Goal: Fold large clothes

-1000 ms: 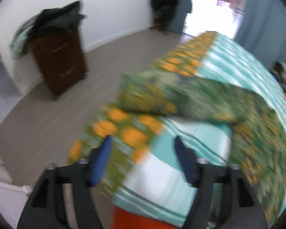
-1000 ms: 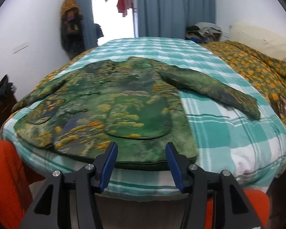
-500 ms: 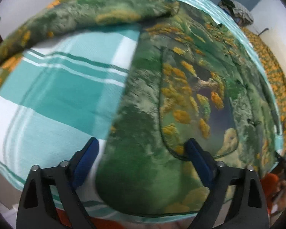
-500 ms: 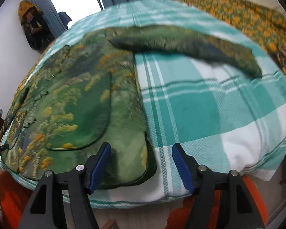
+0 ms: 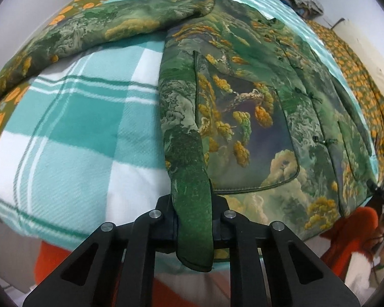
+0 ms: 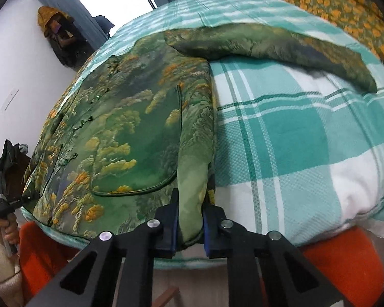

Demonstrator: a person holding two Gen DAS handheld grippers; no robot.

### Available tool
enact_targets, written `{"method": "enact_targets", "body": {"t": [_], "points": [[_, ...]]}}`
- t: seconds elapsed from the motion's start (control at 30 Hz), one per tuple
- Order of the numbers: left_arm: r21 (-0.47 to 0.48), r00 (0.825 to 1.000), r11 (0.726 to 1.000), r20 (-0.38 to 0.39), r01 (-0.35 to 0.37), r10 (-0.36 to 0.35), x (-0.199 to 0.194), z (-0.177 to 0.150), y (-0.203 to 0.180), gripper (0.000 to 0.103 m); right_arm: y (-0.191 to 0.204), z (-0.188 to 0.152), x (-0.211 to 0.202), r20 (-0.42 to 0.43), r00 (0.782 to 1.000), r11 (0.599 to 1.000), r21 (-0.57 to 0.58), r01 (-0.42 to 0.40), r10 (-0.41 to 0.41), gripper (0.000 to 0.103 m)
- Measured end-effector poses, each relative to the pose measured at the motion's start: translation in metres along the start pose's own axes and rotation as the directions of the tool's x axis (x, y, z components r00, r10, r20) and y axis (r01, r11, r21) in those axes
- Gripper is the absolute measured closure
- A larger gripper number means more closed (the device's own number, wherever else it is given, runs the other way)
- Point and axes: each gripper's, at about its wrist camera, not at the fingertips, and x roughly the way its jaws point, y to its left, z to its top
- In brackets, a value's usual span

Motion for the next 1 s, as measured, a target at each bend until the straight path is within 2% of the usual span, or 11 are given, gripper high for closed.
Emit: {"method": "enact_targets", "body": {"t": [0.17,0.27,0.3,0.33,0.37,0.43,0.53,0.63,0.7,0.83,1.0], "points": [[0.021,1.0,1.0,-0.004,-0.016,0.016,-0.002,-0.007,0.008,0.085,0.004,-0.011,-0.008,0.0,1.0,0.999,-0.02,0.027,-0.027,0.089],[0.034,0.997,0.996,0.028,-0.078,0.077,0.002,0.005,-0.002,0.067,0.008,-0.009,-0.002,0.025,0.998,0.997,-0.032,0.067,-0.066,0.084],[0.037,0.993,0.994,0.047,-0.106,0.104,-0.002,0.007,-0.005,0.057,0.008,-0.006,0.0,0.03,0.996,0.997,-0.025,0.079,-0.078,0.083],[0.042,0.991,0.992,0.06,-0.121,0.118,-0.006,0.007,-0.006,0.044,0.009,-0.002,0.001,0.038,0.994,0.995,-0.023,0.099,-0.098,0.075],[0.045,0.988,0.99,0.077,-0.137,0.133,-0.012,0.008,-0.008,0.038,0.01,-0.002,-0.002,0.049,0.993,0.993,-0.025,0.112,-0.111,0.063],[0.05,0.976,0.984,0.145,-0.169,0.16,-0.031,0.008,-0.013,0.024,0.012,0.001,-0.011,0.091,0.987,0.99,-0.034,0.134,-0.13,0.053],[0.062,0.956,0.975,0.219,-0.213,0.195,-0.055,0.008,-0.022,0.016,0.017,-0.002,-0.03,0.161,0.97,0.979,-0.059,0.195,-0.183,0.049],[0.084,0.939,0.968,0.278,-0.235,0.204,-0.073,0.008,-0.035,0.014,0.024,-0.007,-0.043,0.222,0.951,0.969,-0.072,0.237,-0.216,0.037],[0.093,0.932,0.967,0.302,-0.237,0.199,-0.08,0.008,-0.045,0.01,0.029,-0.009,-0.046,0.249,0.942,0.965,-0.082,0.25,-0.223,0.037],[0.098,0.922,0.98,0.364,-0.175,0.129,-0.095,0.01,-0.068,0.0,0.045,-0.014,-0.043,0.275,0.933,0.956,-0.113,0.27,-0.232,0.037],[0.109,0.905,0.989,0.422,-0.098,0.043,-0.107,0.011,-0.09,0.0,0.06,-0.02,-0.044,0.315,0.919,0.943,-0.158,0.295,-0.235,0.037]]}}
